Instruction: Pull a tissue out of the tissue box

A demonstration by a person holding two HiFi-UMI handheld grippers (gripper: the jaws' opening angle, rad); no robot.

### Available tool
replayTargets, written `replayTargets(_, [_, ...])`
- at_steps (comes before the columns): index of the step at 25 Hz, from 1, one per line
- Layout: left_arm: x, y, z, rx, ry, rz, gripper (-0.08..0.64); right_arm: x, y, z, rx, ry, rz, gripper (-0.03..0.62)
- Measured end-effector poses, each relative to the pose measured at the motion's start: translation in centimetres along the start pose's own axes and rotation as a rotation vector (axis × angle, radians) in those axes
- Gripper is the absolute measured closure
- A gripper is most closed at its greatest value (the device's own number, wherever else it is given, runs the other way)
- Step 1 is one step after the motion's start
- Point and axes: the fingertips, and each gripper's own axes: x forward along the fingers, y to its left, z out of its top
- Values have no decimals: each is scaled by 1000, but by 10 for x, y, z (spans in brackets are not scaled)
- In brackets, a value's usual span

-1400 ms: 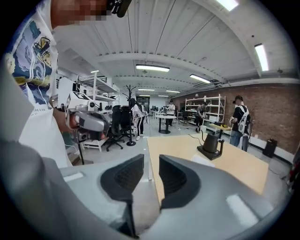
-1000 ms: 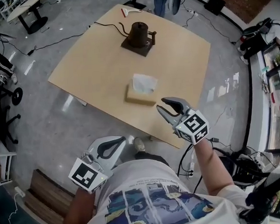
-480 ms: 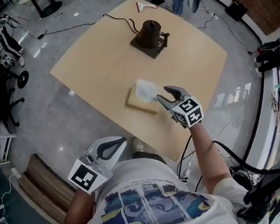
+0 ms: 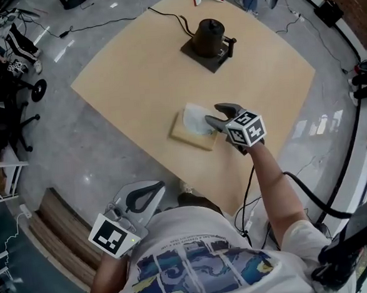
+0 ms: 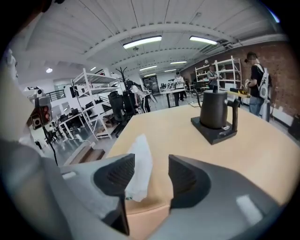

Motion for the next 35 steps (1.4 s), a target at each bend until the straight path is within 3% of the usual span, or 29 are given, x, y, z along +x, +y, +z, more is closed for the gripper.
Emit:
replayTargets(5, [6,1,0,-13,13,18,557,20,-2,-9,82,40,101,374])
replayTargets(10, [6,7,-2,-17,21,23,557,30,14,-10,69,59,165,377])
replayTargets(18, [3,11,6,-1,21,10,557,27,24,-5,33,44,135,527])
replayTargets(23, [-3,13,6,12,18,2,557,23,25,-4,17,40,93,577])
replayTargets(35, [-32,20,3,41,-42,-5,557,16,46,5,-120,58,3,589])
